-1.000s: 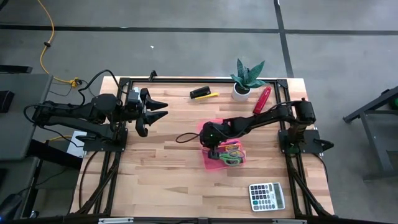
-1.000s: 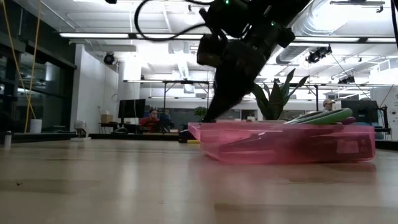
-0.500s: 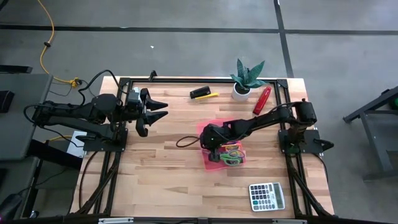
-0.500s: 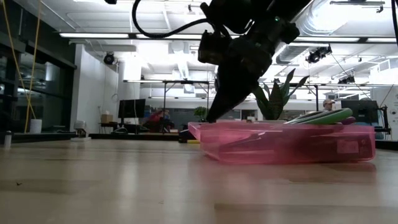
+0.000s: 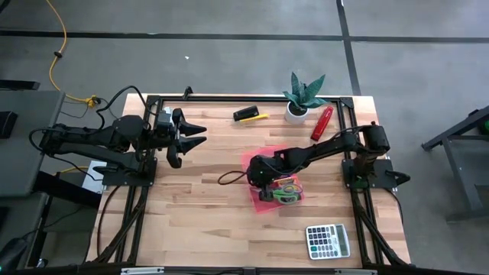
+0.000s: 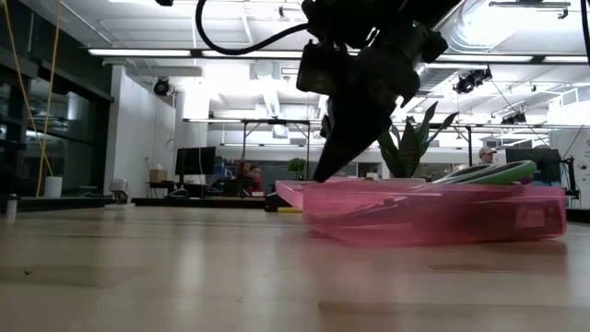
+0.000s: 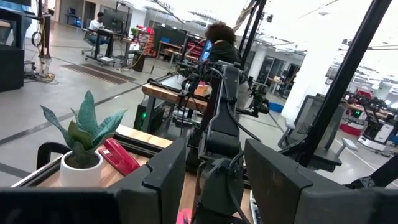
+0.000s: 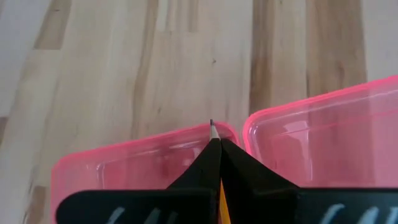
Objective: Pack school essentials
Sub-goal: Put the orange pencil into the pink supply box
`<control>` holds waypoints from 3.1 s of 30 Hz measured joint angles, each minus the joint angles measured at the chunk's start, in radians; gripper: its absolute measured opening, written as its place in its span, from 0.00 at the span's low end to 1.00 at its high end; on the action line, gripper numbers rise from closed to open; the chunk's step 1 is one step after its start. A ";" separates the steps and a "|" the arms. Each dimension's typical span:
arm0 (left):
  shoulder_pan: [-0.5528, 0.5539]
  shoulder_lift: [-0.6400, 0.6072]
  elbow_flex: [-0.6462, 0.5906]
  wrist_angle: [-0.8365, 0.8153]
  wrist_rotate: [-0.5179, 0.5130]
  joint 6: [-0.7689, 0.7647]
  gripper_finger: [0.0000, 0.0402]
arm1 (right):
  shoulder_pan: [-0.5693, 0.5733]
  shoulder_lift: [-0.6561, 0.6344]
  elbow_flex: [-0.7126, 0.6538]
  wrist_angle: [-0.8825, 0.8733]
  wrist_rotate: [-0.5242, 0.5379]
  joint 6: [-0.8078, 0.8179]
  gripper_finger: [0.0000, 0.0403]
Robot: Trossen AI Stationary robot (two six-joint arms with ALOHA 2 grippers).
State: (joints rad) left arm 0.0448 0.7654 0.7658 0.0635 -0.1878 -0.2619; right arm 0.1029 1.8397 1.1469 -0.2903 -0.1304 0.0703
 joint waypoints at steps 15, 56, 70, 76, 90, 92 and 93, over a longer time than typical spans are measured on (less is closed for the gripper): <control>0.000 0.000 0.000 -0.017 0.002 0.002 0.38 | 0.007 -0.073 -0.004 -0.202 -0.102 -0.129 0.00; 0.000 0.000 0.000 -0.041 0.004 -0.024 0.38 | 0.019 -0.040 0.113 -0.501 0.075 -0.206 0.00; 0.000 0.000 0.000 -0.053 0.000 -0.024 0.38 | 0.035 -0.501 -0.210 -0.488 0.128 -0.022 0.00; 0.000 0.000 0.000 -0.052 -0.003 -0.024 0.38 | 0.065 -0.537 -0.284 -0.449 0.093 -0.026 0.04; 0.000 0.000 0.000 -0.051 -0.006 -0.026 0.38 | 0.077 -0.382 -0.285 -0.371 0.123 -0.155 0.42; 0.000 0.000 0.000 -0.051 -0.007 -0.026 0.38 | 0.077 -0.368 -0.285 -0.354 0.123 -0.158 0.41; 0.000 0.000 0.000 -0.051 -0.007 -0.026 0.38 | 0.077 -0.362 -0.285 -0.345 0.127 -0.158 0.40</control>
State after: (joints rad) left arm 0.0450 0.7654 0.7658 0.0120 -0.1947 -0.2878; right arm 0.1799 1.4776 0.8623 -0.6351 -0.0032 -0.0875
